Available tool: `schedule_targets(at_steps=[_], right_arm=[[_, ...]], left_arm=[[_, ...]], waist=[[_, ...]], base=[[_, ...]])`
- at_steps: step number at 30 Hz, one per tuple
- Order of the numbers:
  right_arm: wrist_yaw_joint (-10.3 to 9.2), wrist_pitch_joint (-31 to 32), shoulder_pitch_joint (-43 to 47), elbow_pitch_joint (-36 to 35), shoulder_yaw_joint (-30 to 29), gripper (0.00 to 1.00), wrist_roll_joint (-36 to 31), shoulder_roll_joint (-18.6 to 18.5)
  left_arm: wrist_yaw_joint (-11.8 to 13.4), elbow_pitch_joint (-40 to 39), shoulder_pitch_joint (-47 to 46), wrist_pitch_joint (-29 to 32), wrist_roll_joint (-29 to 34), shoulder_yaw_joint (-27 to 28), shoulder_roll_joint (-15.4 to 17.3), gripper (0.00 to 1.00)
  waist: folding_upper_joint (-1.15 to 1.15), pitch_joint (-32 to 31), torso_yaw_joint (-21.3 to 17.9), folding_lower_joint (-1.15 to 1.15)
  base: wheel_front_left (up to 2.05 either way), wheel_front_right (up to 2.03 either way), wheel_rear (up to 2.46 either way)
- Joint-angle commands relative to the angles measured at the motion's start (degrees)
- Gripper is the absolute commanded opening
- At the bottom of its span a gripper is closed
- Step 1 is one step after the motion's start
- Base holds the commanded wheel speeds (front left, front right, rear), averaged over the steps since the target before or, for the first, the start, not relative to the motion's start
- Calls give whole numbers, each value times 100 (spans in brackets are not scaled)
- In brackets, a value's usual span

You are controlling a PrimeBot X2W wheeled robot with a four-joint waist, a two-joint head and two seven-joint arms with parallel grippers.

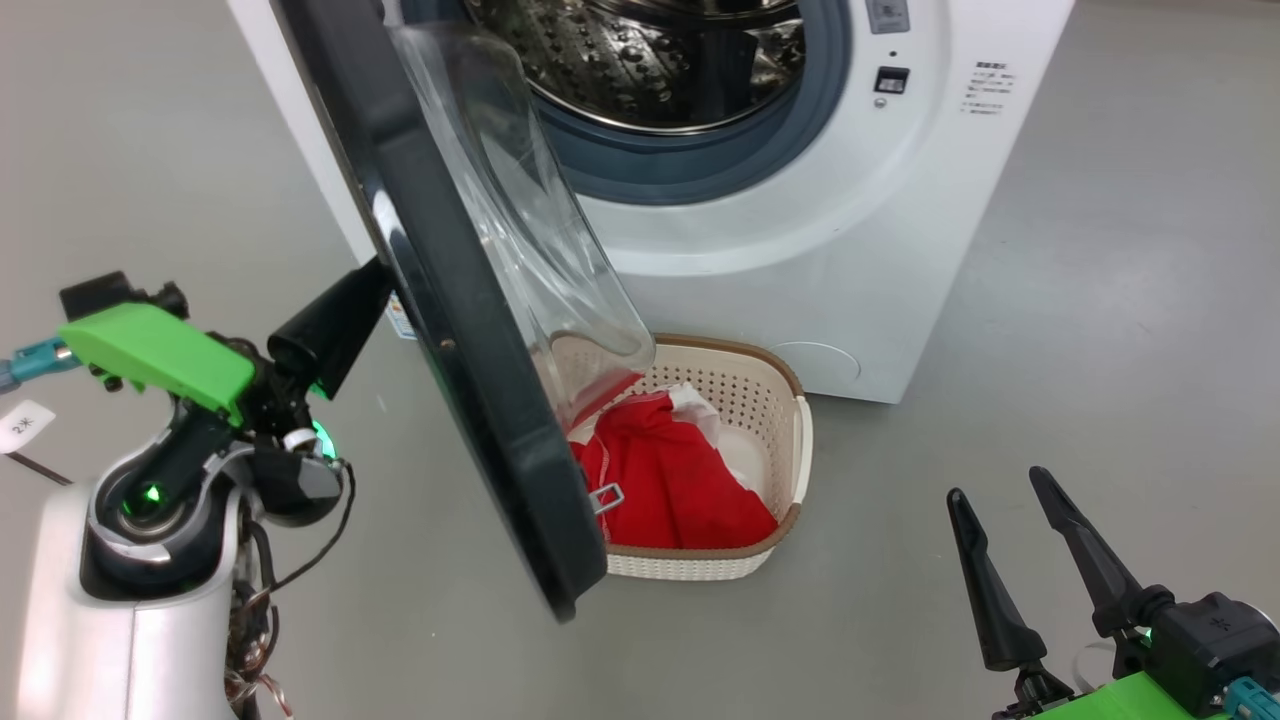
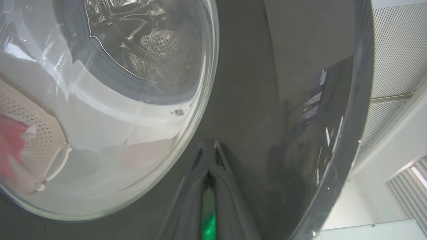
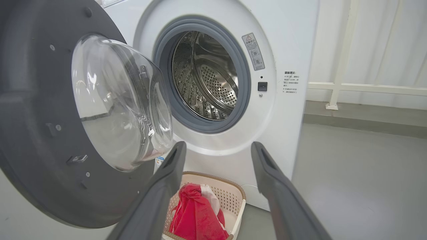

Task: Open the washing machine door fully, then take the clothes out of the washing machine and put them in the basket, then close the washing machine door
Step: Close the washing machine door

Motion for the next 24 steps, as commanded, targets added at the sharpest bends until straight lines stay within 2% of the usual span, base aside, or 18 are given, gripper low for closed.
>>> schedule_targets(at_steps=[1, 24], right_arm=[[28, -73, -241, -126, 147, 100, 52, -76], [28, -166, -367, -68, 151, 100, 82, -76]], left_arm=[[-97, -181, -252, -32, -81, 38, 60, 0], [-350, 170, -680, -817, -652, -568, 53, 0]], waist=[[0, 30, -127, 0], [0, 281, -886, 0]], base=[[0, 0, 0], [0, 0, 0]])
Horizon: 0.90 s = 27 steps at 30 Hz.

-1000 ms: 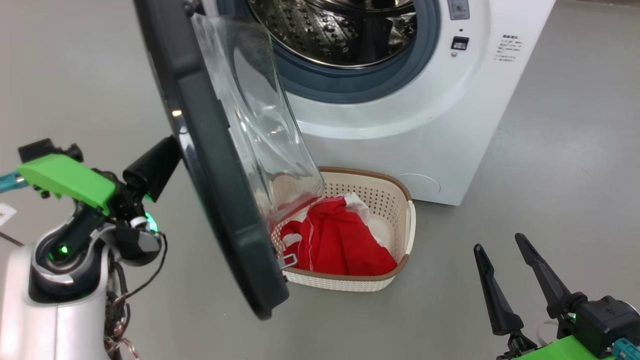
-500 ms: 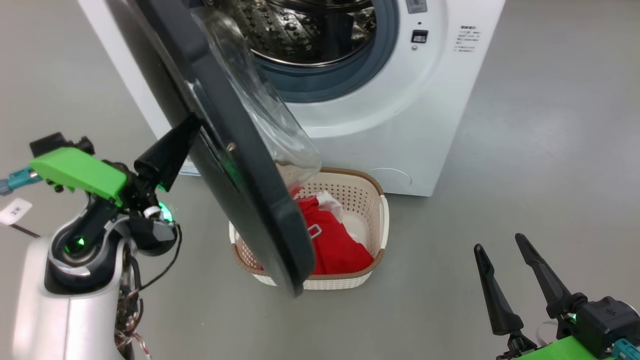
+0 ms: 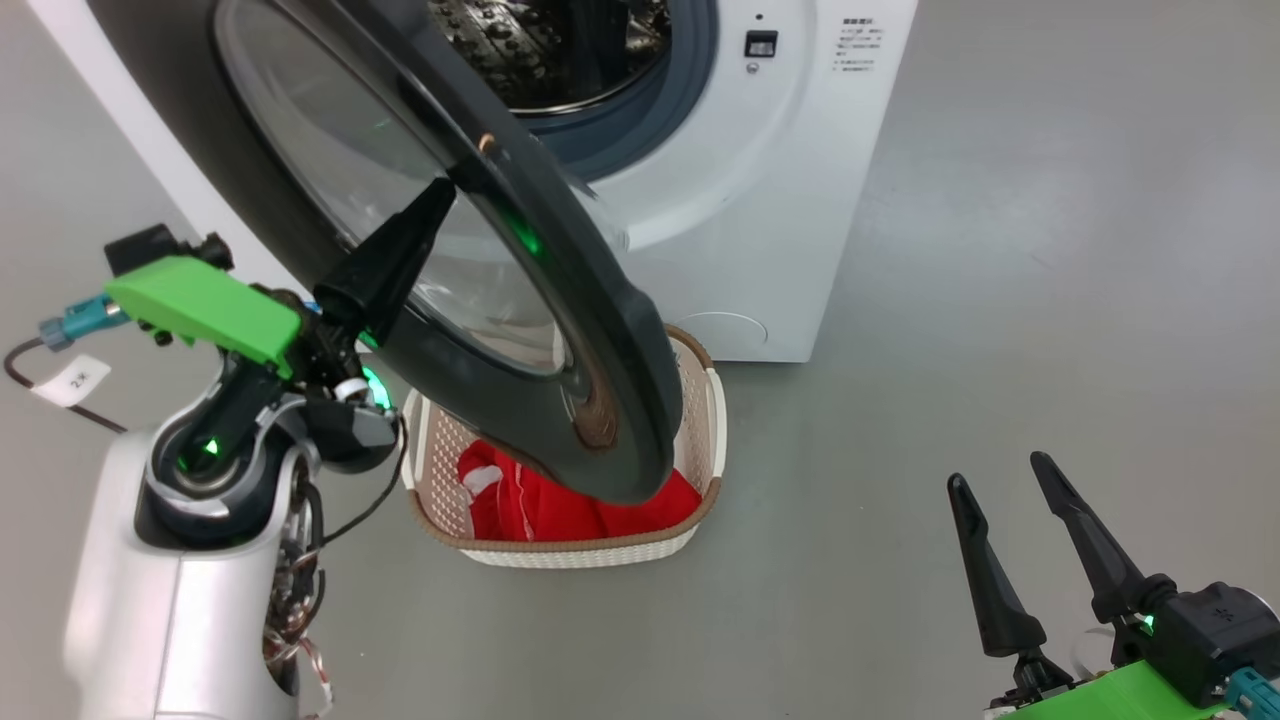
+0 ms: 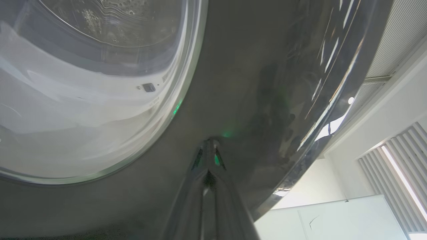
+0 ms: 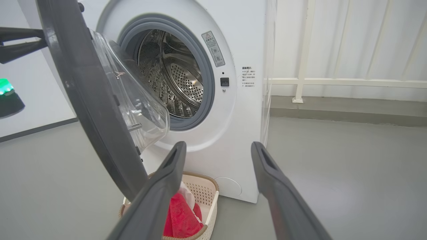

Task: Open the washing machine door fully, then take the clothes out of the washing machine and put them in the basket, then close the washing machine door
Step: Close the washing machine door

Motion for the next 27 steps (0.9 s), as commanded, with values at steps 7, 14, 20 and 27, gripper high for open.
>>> schedule_targets(at_steps=[7, 14, 20, 27], right_arm=[[28, -67, -281, -97, 193, 100, 56, -76], [28, -81, -308, -80, 223, 100, 46, -76], [28, -100, -328, -78, 240, 100, 46, -76], [28, -126, -374, -75, 273, 100, 45, -76]], left_arm=[[-167, 5, -418, -224, -111, -30, 92, 0], [-251, 178, -626, -456, -149, -156, 92, 0], [-318, 401, -822, -583, -80, -189, 92, 0], [-410, 690, -1170, -797, 14, -166, 92, 0]], waist=[[0, 135, -240, 0], [0, 210, -438, 0], [0, 303, -626, 0], [0, 474, -828, 0]], base=[[0, 0, 0], [0, 0, 0], [0, 0, 0], [0, 0, 0]])
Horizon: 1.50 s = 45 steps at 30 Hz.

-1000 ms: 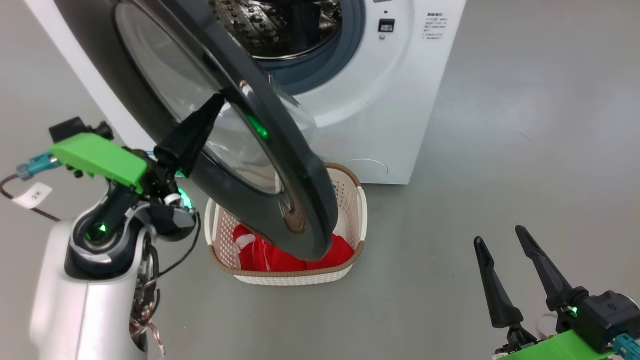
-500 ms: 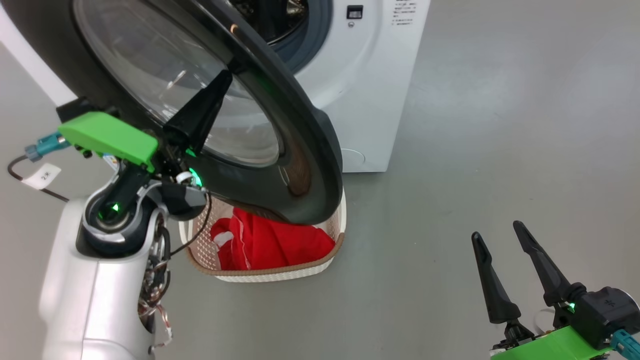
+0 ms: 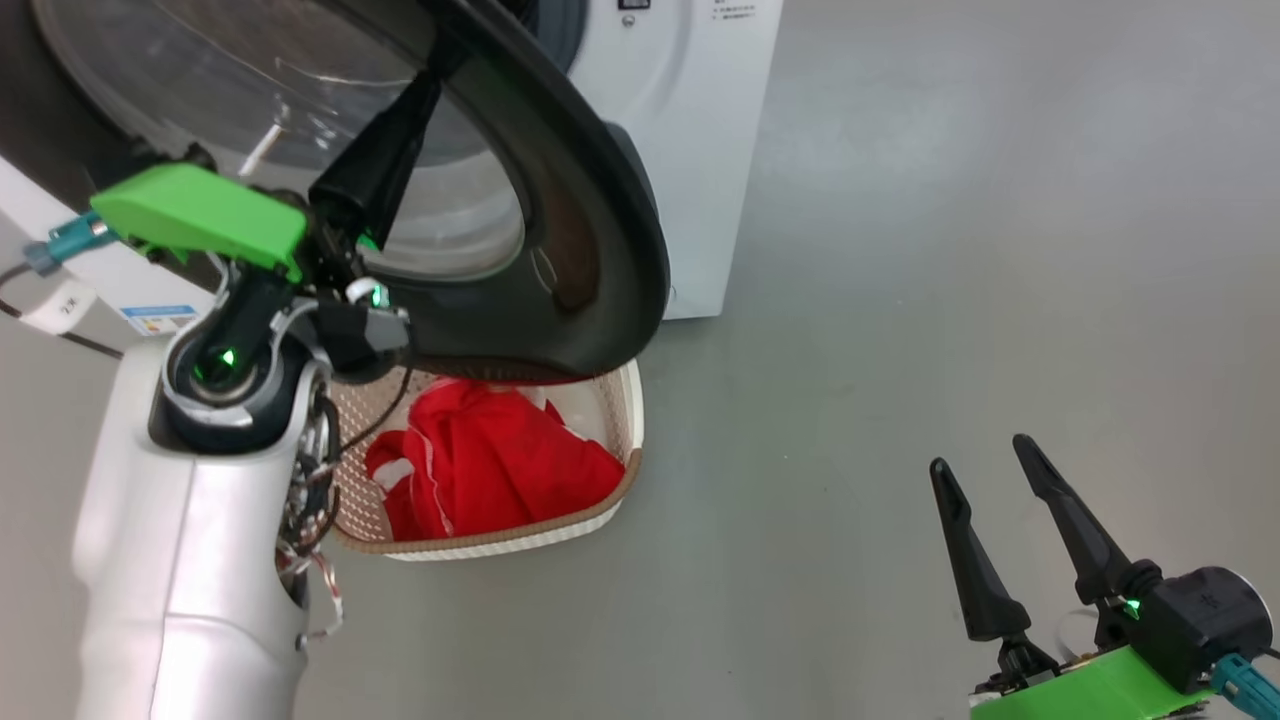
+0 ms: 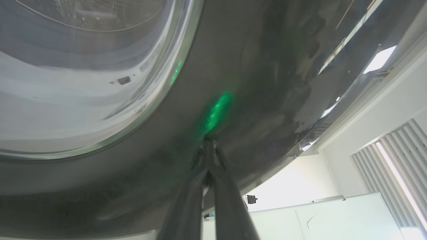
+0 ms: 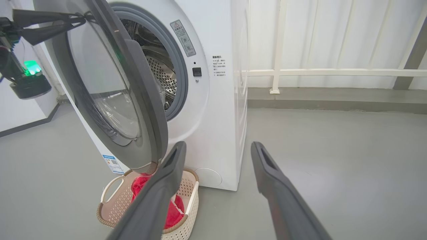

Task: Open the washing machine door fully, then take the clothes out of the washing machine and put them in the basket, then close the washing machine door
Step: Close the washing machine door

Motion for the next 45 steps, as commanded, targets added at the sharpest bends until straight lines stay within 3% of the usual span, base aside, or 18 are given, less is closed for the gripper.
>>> schedule_targets(at_steps=[1, 32, 45], right_arm=[[28, -55, -203, -139, 122, 100, 43, -76], [28, -211, -562, 10, 334, 100, 48, -76], [28, -281, -628, 117, 331, 100, 81, -76]], left_arm=[[-91, -80, -285, -56, 91, 125, 127, 0], [-412, 999, -1788, -428, 402, 237, 269, 0], [-564, 1174, -1973, -419, 378, 278, 274, 0]], waist=[[0, 109, -99, 0], [0, 803, -576, 0], [0, 870, -651, 0]], base=[[0, 0, 0], [0, 0, 0], [0, 0, 0]])
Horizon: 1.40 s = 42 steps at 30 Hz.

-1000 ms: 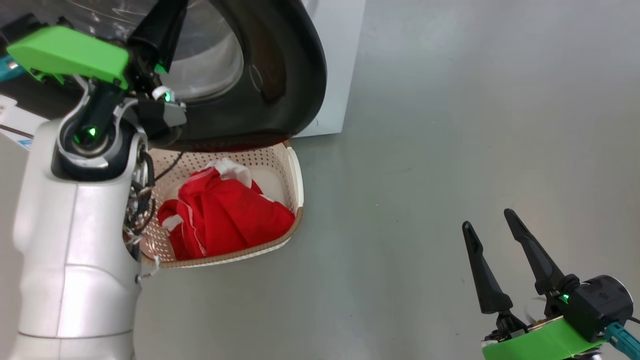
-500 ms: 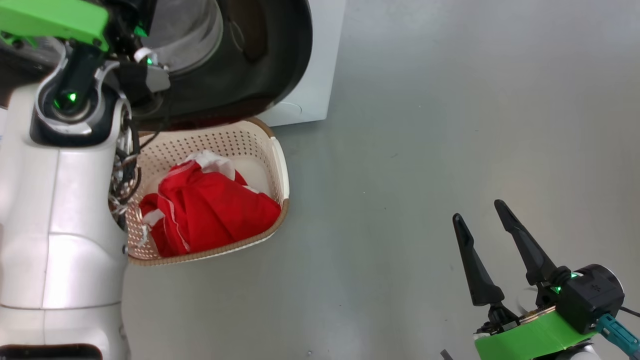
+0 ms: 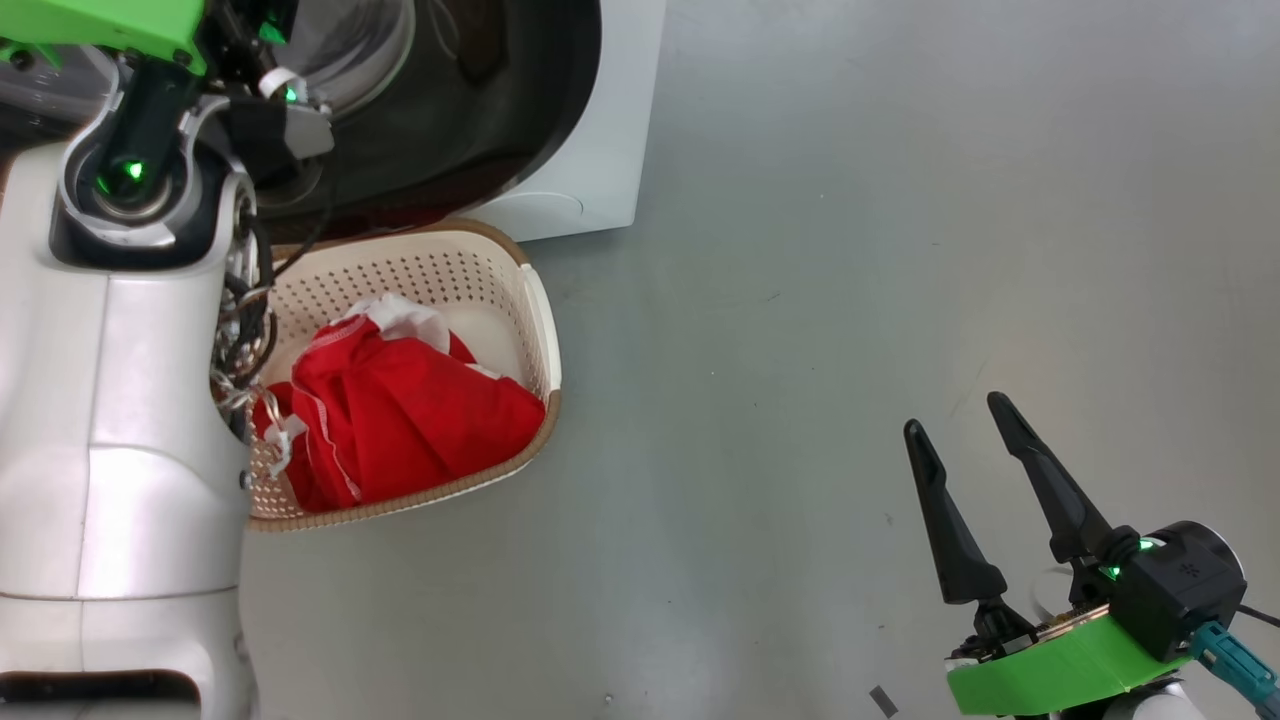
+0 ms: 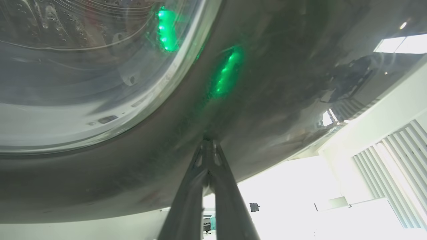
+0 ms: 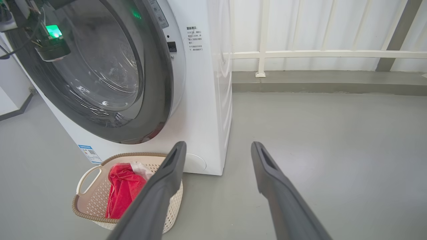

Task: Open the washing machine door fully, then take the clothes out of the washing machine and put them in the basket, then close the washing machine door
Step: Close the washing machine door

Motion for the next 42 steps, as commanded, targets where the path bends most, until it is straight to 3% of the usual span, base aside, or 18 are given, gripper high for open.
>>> schedule_targets(at_steps=[1, 9, 13, 14, 15, 16, 17, 18, 29, 42], right_arm=[[28, -53, -127, -109, 115, 100, 81, -75], [28, -68, -137, -102, 83, 100, 95, -75], [28, -69, -107, -92, 57, 100, 95, -75], [28, -69, -102, -93, 40, 100, 97, -75], [28, -69, -98, -96, 29, 100, 98, -75], [28, -68, -96, -94, 24, 100, 100, -75], [28, -66, -90, -89, 23, 100, 101, -75], [28, -64, -82, -87, 25, 100, 101, -75], [28, -35, 70, -37, -23, 100, 127, -75], [28, 54, 328, -137, -117, 100, 152, -75]], left_arm=[[-116, -120, -198, -19, 28, 108, 172, 0], [-191, -277, 4, 30, 59, 35, 159, 0], [-104, -561, 336, -90, 284, -83, 212, 0], [-80, -634, 415, -150, 349, -107, 219, 10], [-50, -710, 494, -206, 401, -126, 217, 38], [-21, -782, 583, -256, 432, -137, 212, 51], [26, -847, 675, -321, 426, -118, 196, 89], [83, -916, 759, -395, 405, -89, 177, 100], [581, -1612, 1971, -1169, 519, 64, 99, 100], [805, -3015, 3557, -1522, 830, -74, 126, 100]], waist=[[0, -9, 15, 0], [0, -35, 104, 0], [0, -108, 228, 0], [0, -126, 264, 0], [0, -140, 302, 0], [0, -164, 337, 0], [0, -195, 376, 0], [0, -221, 417, 0], [0, -727, 752, 0], [0, -1157, 1014, 0]], base=[[0, 0, 0], [0, 0, 0], [0, 0, 0], [0, 0, 0], [0, 0, 0], [0, 0, 0], [0, 0, 0], [0, 0, 0], [0, 0, 0], [0, 0, 0]])
